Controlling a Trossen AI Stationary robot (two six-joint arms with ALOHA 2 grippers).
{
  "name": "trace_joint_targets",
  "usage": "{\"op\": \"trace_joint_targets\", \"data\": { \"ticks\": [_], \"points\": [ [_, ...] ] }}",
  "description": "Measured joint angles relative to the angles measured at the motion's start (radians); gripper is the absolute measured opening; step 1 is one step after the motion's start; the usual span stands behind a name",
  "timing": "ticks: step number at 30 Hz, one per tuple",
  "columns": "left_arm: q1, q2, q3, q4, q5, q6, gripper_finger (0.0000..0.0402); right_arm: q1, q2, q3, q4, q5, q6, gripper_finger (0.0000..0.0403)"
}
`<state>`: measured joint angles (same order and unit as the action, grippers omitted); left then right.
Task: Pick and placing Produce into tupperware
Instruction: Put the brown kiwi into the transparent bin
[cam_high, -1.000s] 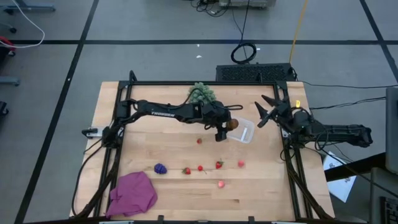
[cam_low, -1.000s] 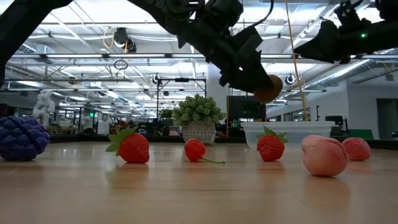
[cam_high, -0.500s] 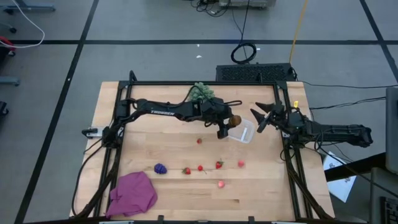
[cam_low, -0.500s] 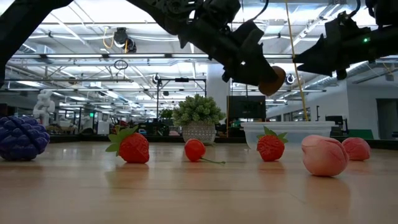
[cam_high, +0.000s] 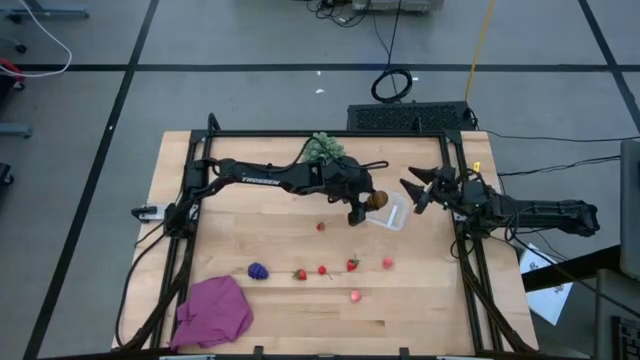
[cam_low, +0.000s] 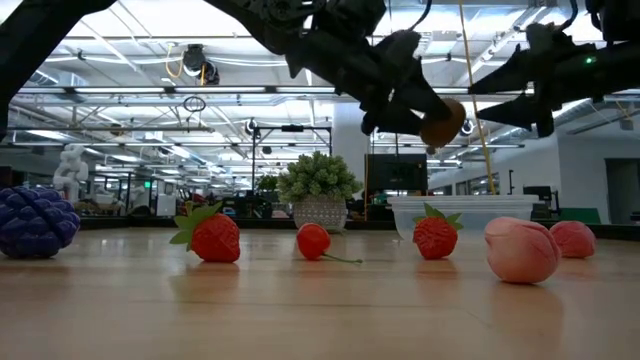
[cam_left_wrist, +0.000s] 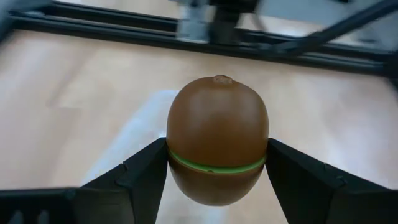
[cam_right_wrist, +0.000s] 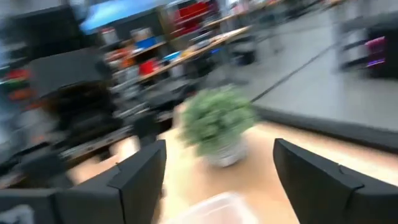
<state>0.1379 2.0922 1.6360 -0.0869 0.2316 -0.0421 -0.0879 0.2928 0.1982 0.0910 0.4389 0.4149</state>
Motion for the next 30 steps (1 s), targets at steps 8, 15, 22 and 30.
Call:
{"op": "trace_joint_targets", "data": {
  "ticks": [8, 15, 22, 30],
  "points": [
    [-0.008, -0.016, 0.0, -0.029, 0.088, -0.04, 0.0253, 0.001, 0.0, 0.0, 0.024, -0.398, 0.06, 0.03],
    [-0.026, -0.12, 0.0, -0.179, 0.088, -0.013, 0.0253, 0.01, -0.001, 0.0, 0.005, -0.499, 0.045, 0.0298],
    [-0.058, -0.173, 0.0, -0.154, 0.084, -0.004, 0.0253, 0.013, 0.013, 0.0, 0.01, -0.496, -0.013, 0.0298],
    [-0.068, -0.172, 0.0, -0.146, 0.082, 0.008, 0.0253, 0.013, 0.029, 0.0, 0.091, -0.494, -0.073, 0.0298]
  ]
}}
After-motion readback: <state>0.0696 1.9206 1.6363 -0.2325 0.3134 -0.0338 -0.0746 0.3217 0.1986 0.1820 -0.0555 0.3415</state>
